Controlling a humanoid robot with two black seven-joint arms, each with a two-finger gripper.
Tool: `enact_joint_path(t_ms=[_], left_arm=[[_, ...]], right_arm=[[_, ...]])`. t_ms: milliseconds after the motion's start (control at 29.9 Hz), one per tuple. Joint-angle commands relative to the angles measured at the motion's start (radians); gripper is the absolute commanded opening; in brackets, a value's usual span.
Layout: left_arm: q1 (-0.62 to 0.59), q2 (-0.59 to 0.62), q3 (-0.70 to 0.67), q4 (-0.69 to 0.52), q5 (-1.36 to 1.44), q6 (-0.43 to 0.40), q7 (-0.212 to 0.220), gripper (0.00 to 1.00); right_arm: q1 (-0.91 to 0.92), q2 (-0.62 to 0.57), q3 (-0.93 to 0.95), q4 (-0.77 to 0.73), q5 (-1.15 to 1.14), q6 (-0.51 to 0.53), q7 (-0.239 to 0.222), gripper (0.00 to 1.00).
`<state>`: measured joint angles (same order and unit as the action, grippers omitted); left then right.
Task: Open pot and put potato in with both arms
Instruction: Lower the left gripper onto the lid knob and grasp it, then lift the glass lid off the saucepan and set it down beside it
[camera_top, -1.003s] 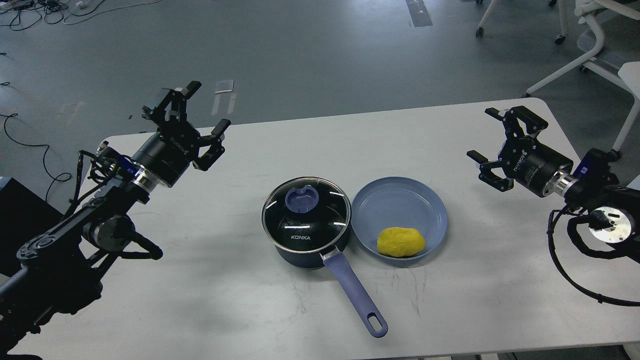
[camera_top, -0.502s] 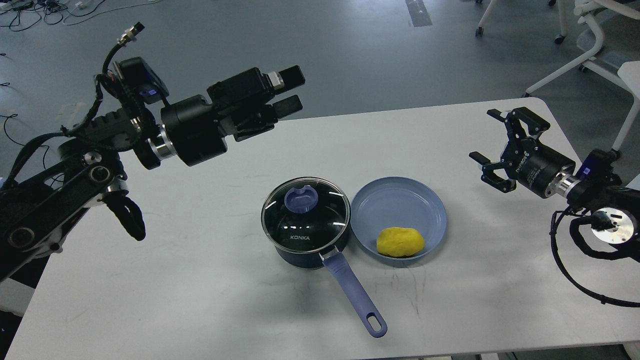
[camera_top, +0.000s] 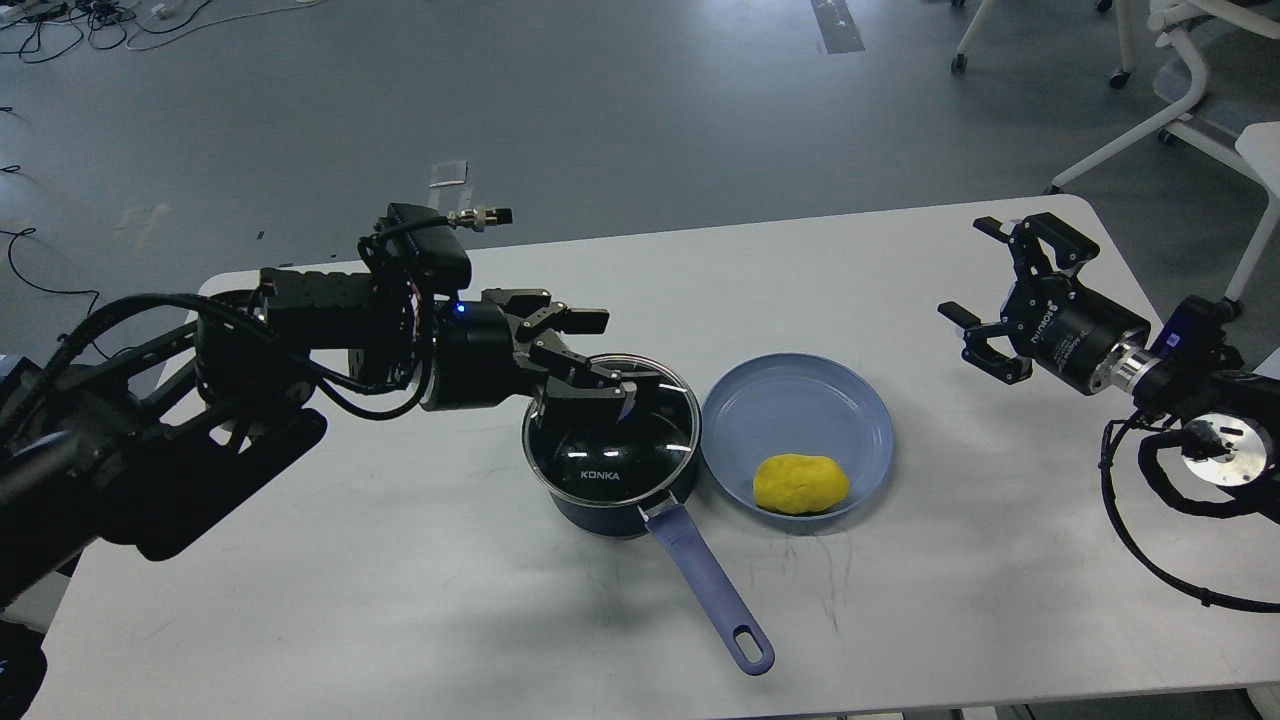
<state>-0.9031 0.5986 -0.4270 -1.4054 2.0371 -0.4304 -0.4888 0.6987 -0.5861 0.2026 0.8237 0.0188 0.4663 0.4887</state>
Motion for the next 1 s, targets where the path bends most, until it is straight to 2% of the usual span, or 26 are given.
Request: enact_joint_path(t_ms=[0,134,435,736,869,936,970], left_arm=[[0.001,-0.011,0.033,0.028,0.034,0.022,0.0,0.98],[0.006,-0.042,0.048,0.094,0.038,0.025,0.0,0.98],[0.007,-0.074,0.068,0.152,0.051,0.039,0.0,0.98],[0.015,-0.077,0.09,0.157,0.048,0.039,0.0,0.97],[0.013,-0.075,0.091,0.157,0.048,0.039,0.0,0.93],[0.015,-0.075,0.091,0.157,0.048,0.039,0.0,0.86],[0.015,-0.074,0.093,0.157,0.049,0.039,0.0,0.76]], right_arm=[[0.001,0.0,0.0,0.0,0.0,0.0,0.0,1.0],[0.001,0.0,-0.003,0.0,-0.005,0.0,0.0,1.0],[0.001,0.0,-0.003,0.0,-0.005,0.0,0.0,1.0],[0.001,-0.001,-0.003,0.0,-0.007,0.0,0.0,1.0],[0.001,0.0,-0.003,0.0,-0.007,0.0,0.0,1.0],[0.001,-0.001,-0.003,0.0,-0.007,0.0,0.0,1.0],[0.001,-0.001,-0.003,0.0,-0.007,0.0,0.0,1.0]])
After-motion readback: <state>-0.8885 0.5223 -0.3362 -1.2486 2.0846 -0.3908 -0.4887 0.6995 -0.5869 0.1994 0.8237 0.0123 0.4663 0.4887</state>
